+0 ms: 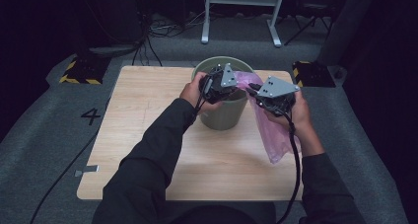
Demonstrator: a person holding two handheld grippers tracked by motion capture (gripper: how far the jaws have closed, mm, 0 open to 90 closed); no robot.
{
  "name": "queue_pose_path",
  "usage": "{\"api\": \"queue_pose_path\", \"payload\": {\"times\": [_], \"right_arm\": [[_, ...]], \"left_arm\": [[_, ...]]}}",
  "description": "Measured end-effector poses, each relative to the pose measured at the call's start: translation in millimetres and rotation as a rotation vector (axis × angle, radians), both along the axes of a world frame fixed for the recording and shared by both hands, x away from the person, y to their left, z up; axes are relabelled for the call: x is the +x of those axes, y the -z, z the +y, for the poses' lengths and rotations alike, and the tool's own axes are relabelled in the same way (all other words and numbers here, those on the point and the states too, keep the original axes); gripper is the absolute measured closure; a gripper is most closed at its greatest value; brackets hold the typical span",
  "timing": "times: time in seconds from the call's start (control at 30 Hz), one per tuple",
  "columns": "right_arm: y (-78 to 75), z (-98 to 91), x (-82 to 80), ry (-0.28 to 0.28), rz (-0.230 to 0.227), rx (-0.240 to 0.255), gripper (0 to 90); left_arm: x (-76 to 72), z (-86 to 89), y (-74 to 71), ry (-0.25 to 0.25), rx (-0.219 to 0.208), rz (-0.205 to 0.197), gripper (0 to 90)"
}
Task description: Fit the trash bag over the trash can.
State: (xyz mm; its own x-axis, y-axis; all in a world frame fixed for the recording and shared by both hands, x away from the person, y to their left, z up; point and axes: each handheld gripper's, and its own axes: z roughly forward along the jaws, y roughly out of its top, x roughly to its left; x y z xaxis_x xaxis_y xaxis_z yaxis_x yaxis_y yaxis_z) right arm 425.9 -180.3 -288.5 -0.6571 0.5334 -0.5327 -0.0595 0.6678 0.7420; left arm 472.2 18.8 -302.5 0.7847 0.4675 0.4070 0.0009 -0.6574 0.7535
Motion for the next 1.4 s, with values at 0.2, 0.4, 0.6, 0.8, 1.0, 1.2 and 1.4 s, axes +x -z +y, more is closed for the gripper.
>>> {"api": "queue_pose_path", "payload": {"times": [0.2,0.4,0.6,0.8,1.0,1.2,1.4], "right_arm": [[8.6,-7.0,-3.7,0.03,0.032,0.032,50.3],[30.4,-18.8,-15.6,0.049,0.104,0.104,32.9],[60.9,-27.3,-30.6,0.028,0.15,0.231,22.9],[87.4,-22.3,-26.1,0.102,0.193,0.251,23.9],[100.1,-21.3,-15.8,0.145,0.175,0.137,77.0],[96.5,-31.7,-13.4,0.153,0.147,0.191,89.8],[70.8,-37.2,-13.4,0.187,0.053,0.179,90.0]], "left_arm": [[0.9,-1.8,3.8,-0.026,0.044,-0.018,86.6],[5.1,5.0,7.4,-0.049,0.04,0.008,87.4],[7.7,12.3,11.1,-0.051,0.006,0.028,87.6],[8.6,19.6,13.0,-0.065,-0.032,0.046,88.0],[10.4,28.1,14.1,-0.071,-0.05,0.057,88.0],[12.6,30.1,16.6,-0.079,-0.069,0.076,82.0],[13.5,31.4,16.6,-0.102,-0.081,0.085,59.9]]}}
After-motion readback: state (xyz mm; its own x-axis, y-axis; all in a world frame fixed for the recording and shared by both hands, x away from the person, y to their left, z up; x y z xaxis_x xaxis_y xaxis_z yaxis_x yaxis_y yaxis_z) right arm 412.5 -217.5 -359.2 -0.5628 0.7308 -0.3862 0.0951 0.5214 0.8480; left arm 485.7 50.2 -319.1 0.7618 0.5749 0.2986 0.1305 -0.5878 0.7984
